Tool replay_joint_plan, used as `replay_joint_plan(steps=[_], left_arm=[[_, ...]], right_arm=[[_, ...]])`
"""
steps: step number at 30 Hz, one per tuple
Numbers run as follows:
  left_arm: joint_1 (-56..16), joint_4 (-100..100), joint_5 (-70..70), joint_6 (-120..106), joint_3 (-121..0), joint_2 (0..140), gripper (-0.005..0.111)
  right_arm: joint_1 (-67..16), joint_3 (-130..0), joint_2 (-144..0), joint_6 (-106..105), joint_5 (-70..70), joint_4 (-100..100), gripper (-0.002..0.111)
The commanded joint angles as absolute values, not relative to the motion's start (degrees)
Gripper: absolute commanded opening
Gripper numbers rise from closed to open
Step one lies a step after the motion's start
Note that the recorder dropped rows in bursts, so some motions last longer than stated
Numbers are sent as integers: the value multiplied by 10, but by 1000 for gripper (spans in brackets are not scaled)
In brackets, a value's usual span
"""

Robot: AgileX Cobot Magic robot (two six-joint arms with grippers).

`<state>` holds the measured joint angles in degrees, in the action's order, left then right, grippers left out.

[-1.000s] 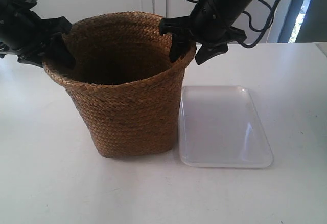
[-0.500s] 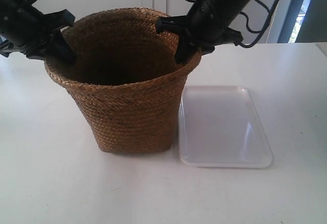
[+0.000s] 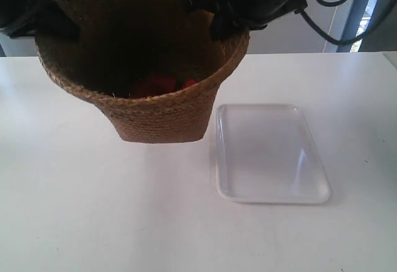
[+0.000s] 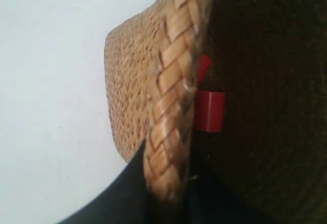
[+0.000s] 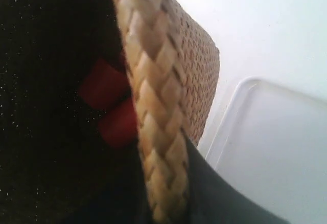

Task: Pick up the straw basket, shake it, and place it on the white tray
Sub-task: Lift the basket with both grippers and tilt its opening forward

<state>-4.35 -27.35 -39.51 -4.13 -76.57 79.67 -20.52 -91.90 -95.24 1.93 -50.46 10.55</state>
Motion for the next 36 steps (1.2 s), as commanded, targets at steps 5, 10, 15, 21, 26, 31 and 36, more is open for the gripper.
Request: replay_joint_plan(steps=[5, 10, 15, 21, 26, 31, 36], left_arm=[[-54, -261, -408, -89, -699, 713, 0], [-54, -258, -394, -93, -683, 676, 0], [-54, -258, -360, -93, -647, 647, 0], [-54, -261, -329, -93, -594, 610, 0], [-57, -319, -296, -106, -566, 597, 0], [-81, -330, -240, -119, -564, 597, 0], [-81, -329, -253, -128, -564, 593, 0]], right_arm=[[-229, -861, -910, -44, -532, 108, 0], [-229, -817, -873, -49, -489, 108, 0], [-229, -767, -844, -49, -454, 108, 0], [-229, -718, -819, -49, -433, 108, 0], [-240, -692, -813, -37, -388, 118, 0], [-274, -685, -813, -12, -320, 103, 0], [-274, -685, -813, -12, -323, 103, 0]])
